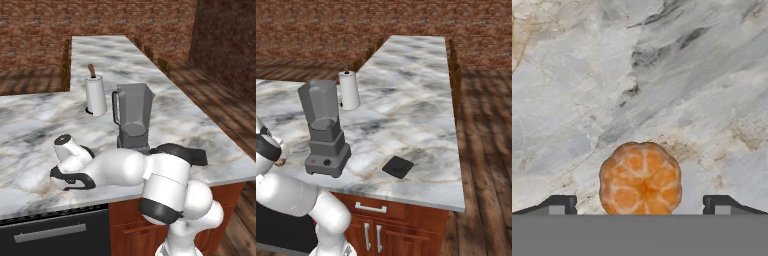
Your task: Open the blender lid, put the tangerine in the blender, close the lid, and start the blender.
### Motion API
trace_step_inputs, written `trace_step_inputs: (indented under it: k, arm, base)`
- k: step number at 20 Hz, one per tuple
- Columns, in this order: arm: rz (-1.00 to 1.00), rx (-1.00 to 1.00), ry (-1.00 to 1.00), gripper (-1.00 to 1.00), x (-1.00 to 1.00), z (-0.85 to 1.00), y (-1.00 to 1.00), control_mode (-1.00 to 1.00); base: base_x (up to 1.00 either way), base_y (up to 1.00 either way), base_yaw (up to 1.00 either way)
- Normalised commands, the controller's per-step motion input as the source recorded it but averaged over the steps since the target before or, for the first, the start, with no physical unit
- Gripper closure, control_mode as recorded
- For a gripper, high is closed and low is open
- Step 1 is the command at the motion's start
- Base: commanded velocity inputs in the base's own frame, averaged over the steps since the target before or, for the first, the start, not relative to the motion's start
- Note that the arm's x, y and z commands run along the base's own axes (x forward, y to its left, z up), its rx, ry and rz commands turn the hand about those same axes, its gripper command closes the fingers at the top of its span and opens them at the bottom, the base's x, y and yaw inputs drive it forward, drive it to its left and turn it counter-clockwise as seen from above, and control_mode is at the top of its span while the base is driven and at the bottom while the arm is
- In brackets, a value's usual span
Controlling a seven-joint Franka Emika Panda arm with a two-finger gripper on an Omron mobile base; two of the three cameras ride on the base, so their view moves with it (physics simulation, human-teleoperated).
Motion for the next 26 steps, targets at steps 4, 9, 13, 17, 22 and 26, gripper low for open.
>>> trace_step_inputs:
  k: [4, 9, 13, 17, 22, 26]
  arm:
    - [0.00, 0.00, 0.00, -1.00, 0.00, -0.25, 0.00, -1.00]
    - [0.00, 0.00, 0.00, -1.00, 0.03, -0.24, -0.03, -1.00]
    - [0.00, 0.00, 0.00, 1.00, 0.02, -0.35, -0.02, -1.00]
    - [0.00, 0.00, 0.00, 1.00, 0.00, -0.25, 0.00, -1.00]
    - [0.00, 0.00, -0.03, 1.00, 0.00, 0.21, -0.01, -1.00]
    - [0.00, 0.00, -0.17, 1.00, -0.15, 0.83, -0.14, -1.00]
  base:
    - [0.00, 0.00, 0.00]
    - [0.00, 0.00, 0.00]
    - [0.00, 0.00, 0.00]
    - [0.00, 0.00, 0.00]
    - [0.00, 0.00, 0.00]
    - [0.00, 0.00, 0.00]
